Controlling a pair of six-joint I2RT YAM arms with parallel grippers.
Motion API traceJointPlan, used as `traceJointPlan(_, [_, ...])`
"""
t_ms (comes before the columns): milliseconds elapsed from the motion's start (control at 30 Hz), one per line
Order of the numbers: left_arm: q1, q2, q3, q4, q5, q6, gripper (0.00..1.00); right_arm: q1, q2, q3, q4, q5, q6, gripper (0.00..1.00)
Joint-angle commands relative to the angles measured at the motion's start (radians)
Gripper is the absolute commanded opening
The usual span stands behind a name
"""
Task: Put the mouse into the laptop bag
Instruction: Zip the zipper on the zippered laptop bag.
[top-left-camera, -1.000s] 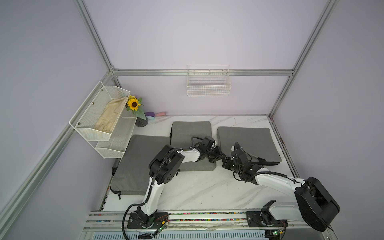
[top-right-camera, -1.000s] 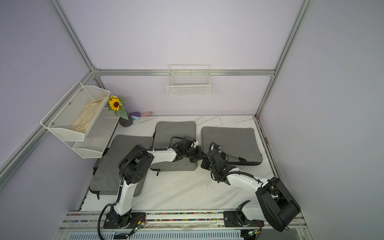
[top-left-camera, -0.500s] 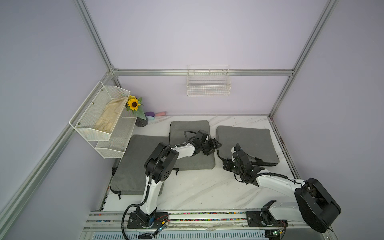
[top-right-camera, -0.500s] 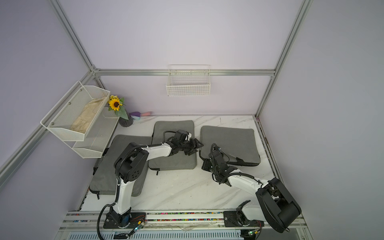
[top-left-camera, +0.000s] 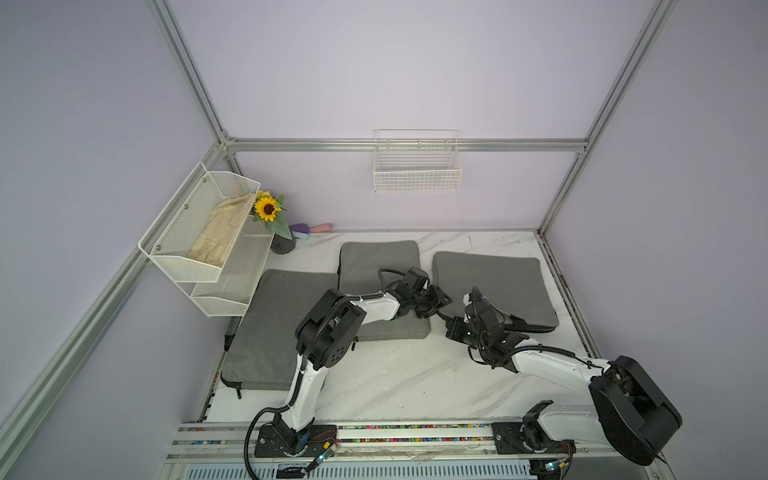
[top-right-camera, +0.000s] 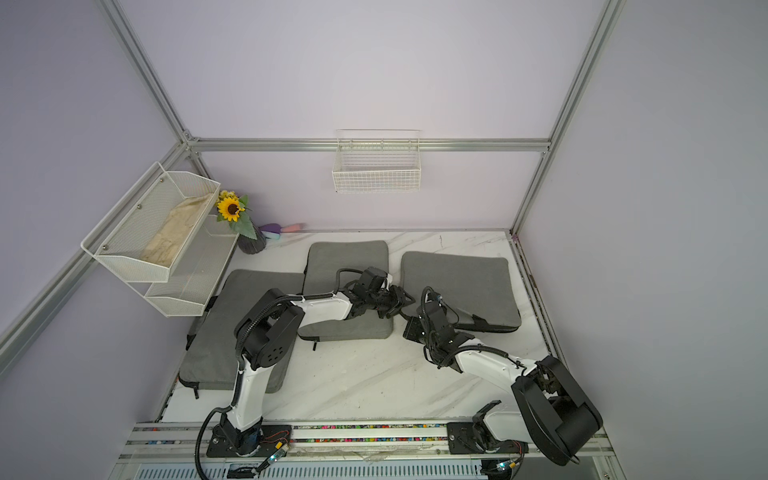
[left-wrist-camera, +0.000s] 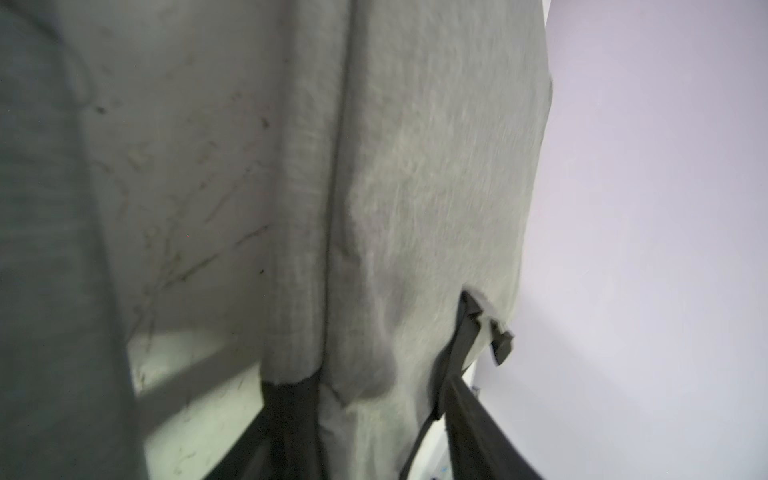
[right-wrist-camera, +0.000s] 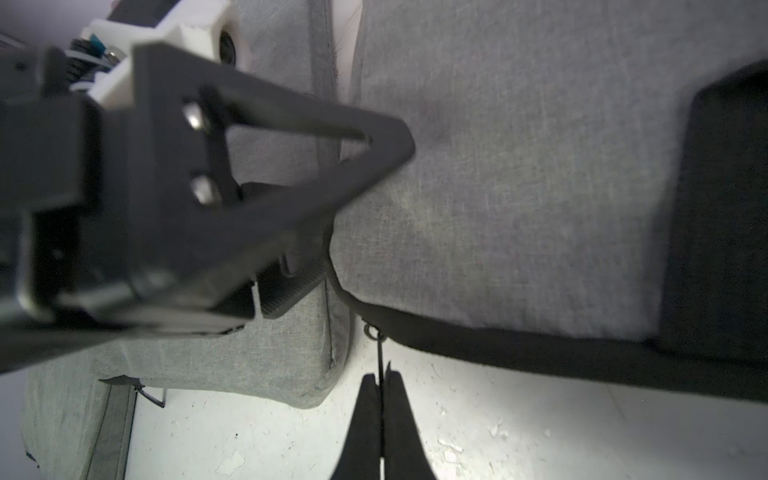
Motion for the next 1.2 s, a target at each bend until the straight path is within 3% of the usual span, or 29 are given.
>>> traceJointPlan(0, [-0.002, 0.007, -0.009, -0.025, -0.019, -0.008, 0.2, 0.0, -0.008, 0.029, -0.011, 0.051, 0.03, 0.0])
traceJointPlan(67, [0.019, 0.017, 0.037, -0.092, -0.035, 0.019, 0.06, 0.0, -0.01, 0.026, -0.049, 0.072, 0.051, 0.0])
traceJointPlan(133, [0.055, 0.033, 0.086, -0.161, -0.055, 0.045, 0.0, -0.001, -0.005, 0.026, -0.128, 0.136, 0.106, 0.0])
traceJointPlan(467, [0.189, 0.05, 0.227, -0.259, -0.019, 0.19, 0.0, -0.002, -0.107, -0.055, -0.236, 0.278, 0.185, 0.0])
traceJointPlan(700, [0.262, 0.183, 0.537, -0.452, -0.095, 0.276, 0.0, 0.002, -0.142, -0.086, -0.25, 0.255, 0.179, 0.0])
traceJointPlan(833, [0.304, 0.245, 0.627, -0.478, -0.109, 0.277, 0.0, 0.002, -0.151, -0.088, -0.267, 0.27, 0.183, 0.0])
traceJointPlan(1067, [0.316, 0.227, 0.594, -0.425, -0.068, 0.283, 0.0, 0.002, -0.107, -0.049, -0.238, 0.288, 0.19, 0.0])
traceJointPlan(1167, [0.304, 0.178, 0.502, -0.36, -0.02, 0.25, 0.0, 0.002, -0.029, -0.055, -0.053, 0.258, 0.148, 0.0])
